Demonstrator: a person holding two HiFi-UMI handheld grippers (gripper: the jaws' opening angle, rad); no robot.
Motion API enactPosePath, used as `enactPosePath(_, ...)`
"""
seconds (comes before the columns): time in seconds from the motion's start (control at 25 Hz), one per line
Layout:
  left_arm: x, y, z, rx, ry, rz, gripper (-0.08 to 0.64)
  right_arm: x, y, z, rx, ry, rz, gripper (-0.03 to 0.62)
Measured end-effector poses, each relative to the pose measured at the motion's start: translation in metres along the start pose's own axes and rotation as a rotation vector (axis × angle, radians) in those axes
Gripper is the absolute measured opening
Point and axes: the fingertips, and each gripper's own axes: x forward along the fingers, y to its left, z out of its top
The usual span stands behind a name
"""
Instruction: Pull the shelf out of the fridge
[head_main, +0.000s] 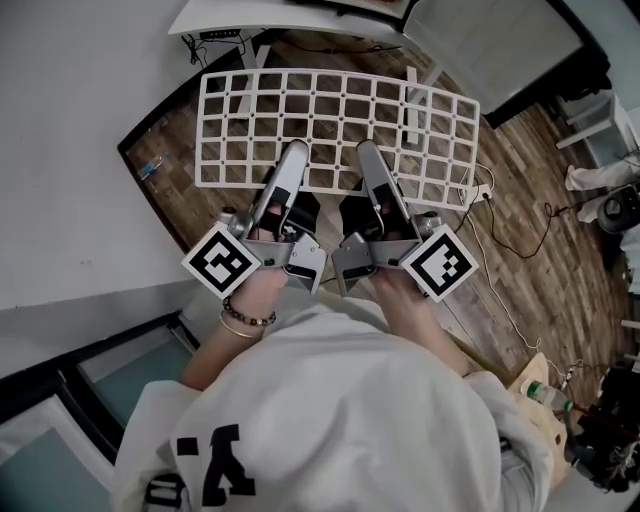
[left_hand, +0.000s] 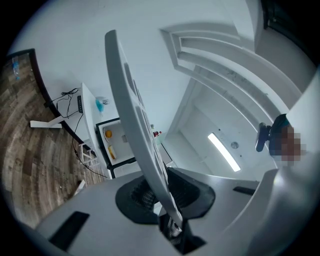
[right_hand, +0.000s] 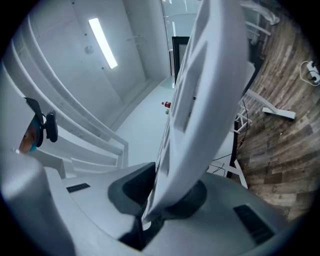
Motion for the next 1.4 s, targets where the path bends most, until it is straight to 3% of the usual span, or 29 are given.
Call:
enactPosePath(0.52,-0.028,-0.013,-0.012,0.0,0.001,-0.003,0.057,-0.028,0.014,-0.013,-0.065,-0.012,-0.003,0.067)
enactPosePath(1.4,-0.029,-0.014,-0.016,-0.022,0.028,0.0,0.057,-0.034,0.014,-0.014,-0.071,-0.029,-0.03,0.067)
